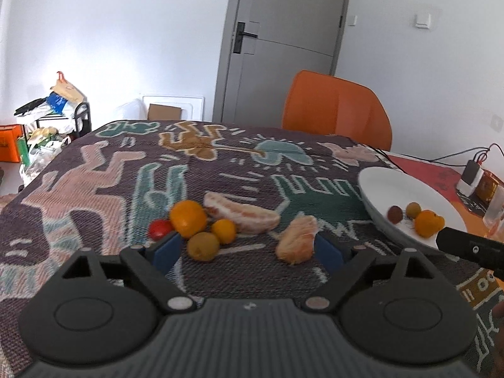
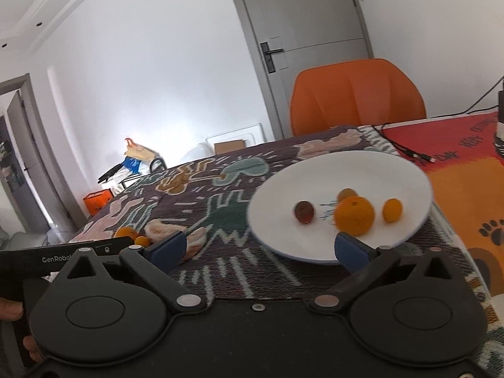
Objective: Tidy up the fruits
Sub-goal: 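Withdraw both grippers from the plate toward the remaining fruit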
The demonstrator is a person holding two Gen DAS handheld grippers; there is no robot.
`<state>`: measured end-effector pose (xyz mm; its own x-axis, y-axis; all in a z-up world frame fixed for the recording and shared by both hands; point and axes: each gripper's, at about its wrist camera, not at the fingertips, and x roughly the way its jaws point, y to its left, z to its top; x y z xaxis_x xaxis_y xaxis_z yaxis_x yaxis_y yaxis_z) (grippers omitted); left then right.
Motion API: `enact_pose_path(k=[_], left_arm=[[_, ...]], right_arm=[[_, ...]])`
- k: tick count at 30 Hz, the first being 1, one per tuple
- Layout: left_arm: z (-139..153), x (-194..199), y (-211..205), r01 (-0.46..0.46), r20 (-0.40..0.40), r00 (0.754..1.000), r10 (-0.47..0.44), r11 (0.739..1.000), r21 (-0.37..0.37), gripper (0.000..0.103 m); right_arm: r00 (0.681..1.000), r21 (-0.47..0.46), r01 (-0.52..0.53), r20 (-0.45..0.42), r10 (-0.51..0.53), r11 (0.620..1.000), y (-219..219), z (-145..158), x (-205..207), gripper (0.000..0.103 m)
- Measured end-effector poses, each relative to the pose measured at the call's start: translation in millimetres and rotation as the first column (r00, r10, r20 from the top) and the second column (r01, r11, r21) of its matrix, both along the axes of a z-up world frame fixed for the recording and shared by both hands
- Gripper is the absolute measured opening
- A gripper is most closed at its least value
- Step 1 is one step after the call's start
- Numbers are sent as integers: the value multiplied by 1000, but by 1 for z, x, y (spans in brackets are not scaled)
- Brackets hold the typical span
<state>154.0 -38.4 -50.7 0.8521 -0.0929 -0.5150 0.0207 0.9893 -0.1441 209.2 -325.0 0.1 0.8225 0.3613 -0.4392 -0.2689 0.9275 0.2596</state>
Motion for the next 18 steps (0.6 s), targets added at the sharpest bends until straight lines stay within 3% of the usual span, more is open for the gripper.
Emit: enact_pose_path(k=[12,18], left_arm=[[-6,-8,37,-47,0,999,47,998,-44,87],[-6,-10,48,-59,2,998,59,997,-52,79]], right_arm=[[996,6,-91,-22,91,996,32,-1,1,101],[991,-10,-128,-36,128,992,50,-3,4,96]])
